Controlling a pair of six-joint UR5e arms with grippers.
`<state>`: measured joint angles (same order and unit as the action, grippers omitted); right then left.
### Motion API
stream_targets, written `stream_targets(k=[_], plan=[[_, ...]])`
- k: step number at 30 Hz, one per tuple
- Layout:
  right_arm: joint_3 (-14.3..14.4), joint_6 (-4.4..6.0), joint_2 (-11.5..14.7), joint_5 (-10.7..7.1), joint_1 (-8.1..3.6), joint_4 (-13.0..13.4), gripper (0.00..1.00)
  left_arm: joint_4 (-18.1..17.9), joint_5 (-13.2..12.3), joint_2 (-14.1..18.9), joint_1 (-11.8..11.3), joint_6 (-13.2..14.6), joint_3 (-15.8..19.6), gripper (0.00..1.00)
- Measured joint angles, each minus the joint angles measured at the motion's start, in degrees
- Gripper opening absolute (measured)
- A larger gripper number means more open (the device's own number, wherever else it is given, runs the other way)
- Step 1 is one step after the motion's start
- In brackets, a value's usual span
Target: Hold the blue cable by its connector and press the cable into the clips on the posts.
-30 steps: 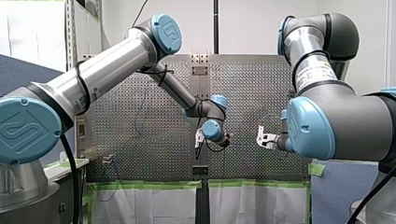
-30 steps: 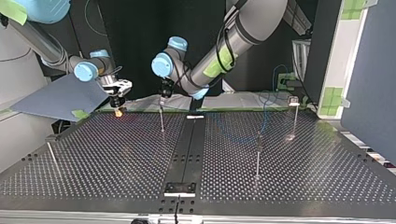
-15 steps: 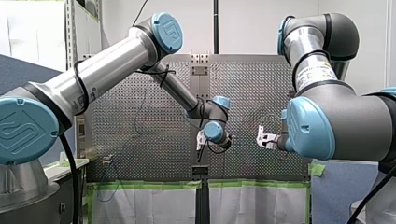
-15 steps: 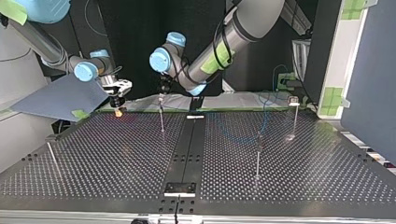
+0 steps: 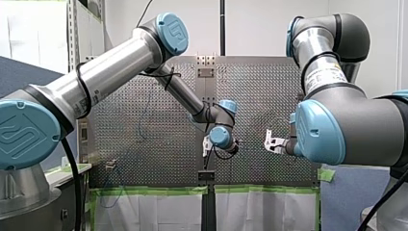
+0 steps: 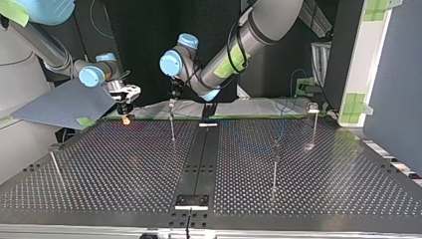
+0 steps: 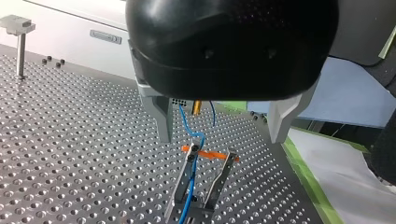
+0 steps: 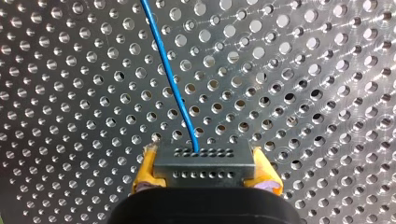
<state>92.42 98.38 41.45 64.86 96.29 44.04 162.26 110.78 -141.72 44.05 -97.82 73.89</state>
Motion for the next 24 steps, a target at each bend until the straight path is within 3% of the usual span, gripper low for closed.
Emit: stream_targets(k=[13, 24], plan=[[0.01, -0.25, 0.00, -0.05, 0.00, -0.34, 0.00, -0.49, 0.84, 0.17, 0.12, 0.69, 0.48, 0.99], [0.01, -0.26, 0.00, -0.07, -0.01, -0.45, 0.00, -5.22, 2.62, 4.53, 0.91, 1.71, 5.24, 0.99]])
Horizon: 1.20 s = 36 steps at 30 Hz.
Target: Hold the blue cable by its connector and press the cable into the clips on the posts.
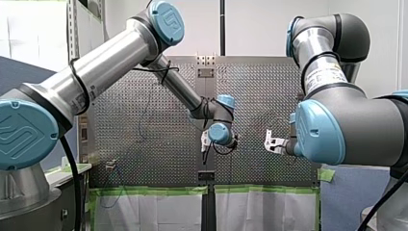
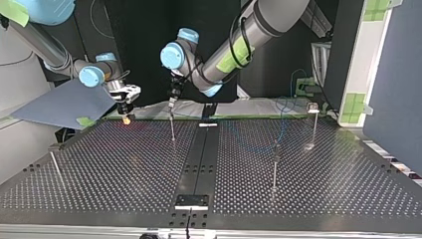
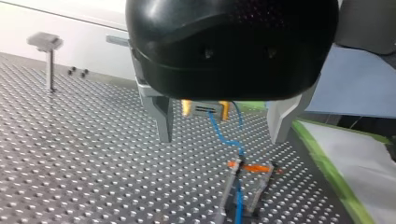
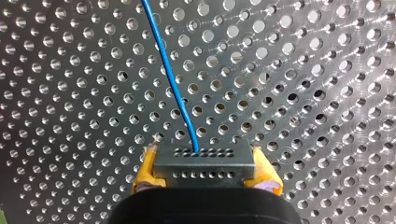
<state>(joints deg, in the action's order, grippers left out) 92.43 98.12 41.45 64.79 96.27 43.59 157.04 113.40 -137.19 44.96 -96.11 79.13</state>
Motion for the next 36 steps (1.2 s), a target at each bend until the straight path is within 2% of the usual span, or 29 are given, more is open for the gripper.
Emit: stream_targets(k=[5, 12, 19, 26, 36], plan=[[0.00, 0.06, 0.00, 0.01, -0.08, -0.05, 0.00, -2.51, 1.12, 2.48, 0.21, -0.53, 2.50, 0.99], [0.00, 0.02, 0.00, 0.06, -0.17, -0.52, 0.00, -5.99, 1.68, 5.97, 0.24, -3.27, 5.98, 0.99], [0.00, -0.05, 0.00, 0.20, -0.24, -1.07, 0.00, -8.70, 4.15, 9.13, 0.71, -4.03, 9.14, 0.99], [0.00, -0.09, 0.00, 0.49, -0.45, -1.13, 0.00, -9.09, 6.43, 12.34, 1.54, -4.63, 12.33, 0.99], [-0.01, -0.20, 0.00, 2.29, -0.93, -1.58, 0.00, -8.97, 9.12, 17.65, 3.34, -6.26, 17.65, 0.99]])
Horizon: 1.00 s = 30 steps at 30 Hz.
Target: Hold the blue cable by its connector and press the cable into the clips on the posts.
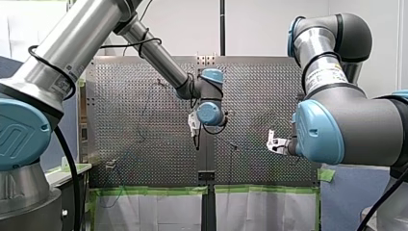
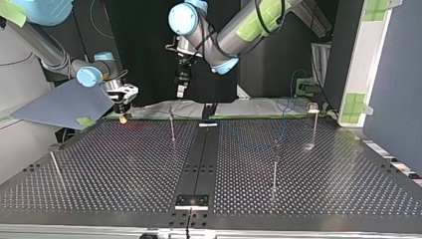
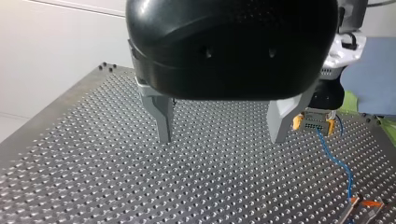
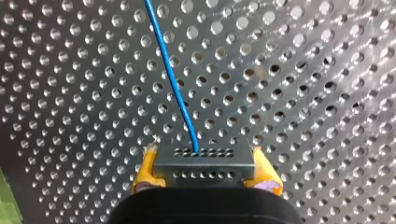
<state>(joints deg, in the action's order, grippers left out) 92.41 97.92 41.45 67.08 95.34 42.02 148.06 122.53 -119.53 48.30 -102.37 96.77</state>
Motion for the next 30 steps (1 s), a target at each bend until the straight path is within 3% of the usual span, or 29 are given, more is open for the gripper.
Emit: stream_targets(k=[10, 20, 30], plan=[[0.00, -1.80, 1.13, 3.57, -0.58, -3.06, 0.00, -1.39, 2.11, 4.81, 1.93, -2.96, 4.82, 0.99], [0.54, -5.83, 5.36, 6.54, -0.32, -7.47, 0.00, -2.46, 4.72, 9.74, 3.68, -6.31, 9.75, 0.99], [0.58, -9.77, 10.66, 8.28, 1.34, -10.78, 0.00, -2.02, 6.70, 15.22, 4.59, -7.38, 15.24, 0.99]])
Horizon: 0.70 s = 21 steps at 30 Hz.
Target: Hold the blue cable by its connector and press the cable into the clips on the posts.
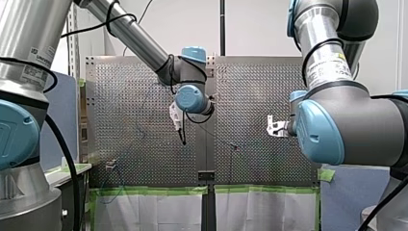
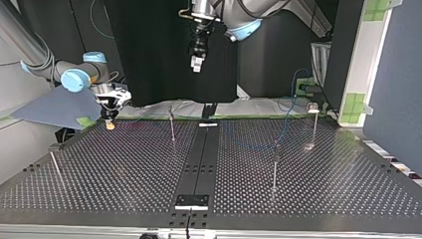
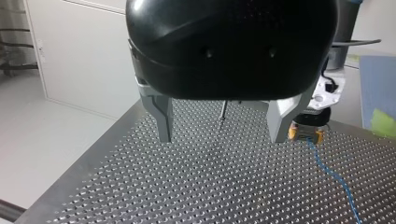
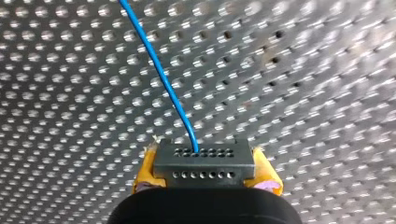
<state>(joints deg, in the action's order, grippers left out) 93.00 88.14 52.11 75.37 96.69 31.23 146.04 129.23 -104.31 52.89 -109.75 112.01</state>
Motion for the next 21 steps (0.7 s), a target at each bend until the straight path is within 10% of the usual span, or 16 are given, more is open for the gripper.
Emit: stream_targets(k=[6, 13, 21], plan=[[-0.03, -2.04, 2.94, 2.19, 2.33, -0.56, 0.00, -2.10, -2.14, 3.16, -1.06, -1.41, 3.15, 0.99], [0.02, -1.62, 6.04, 3.35, 5.24, -0.40, 0.00, -4.92, -4.99, 4.91, -3.16, -3.72, 6.04, 0.99], [0.12, -1.46, 9.77, 3.28, 6.04, -0.47, 0.00, -8.61, -8.68, 1.80, -6.79, -2.03, 9.74, 0.99]])
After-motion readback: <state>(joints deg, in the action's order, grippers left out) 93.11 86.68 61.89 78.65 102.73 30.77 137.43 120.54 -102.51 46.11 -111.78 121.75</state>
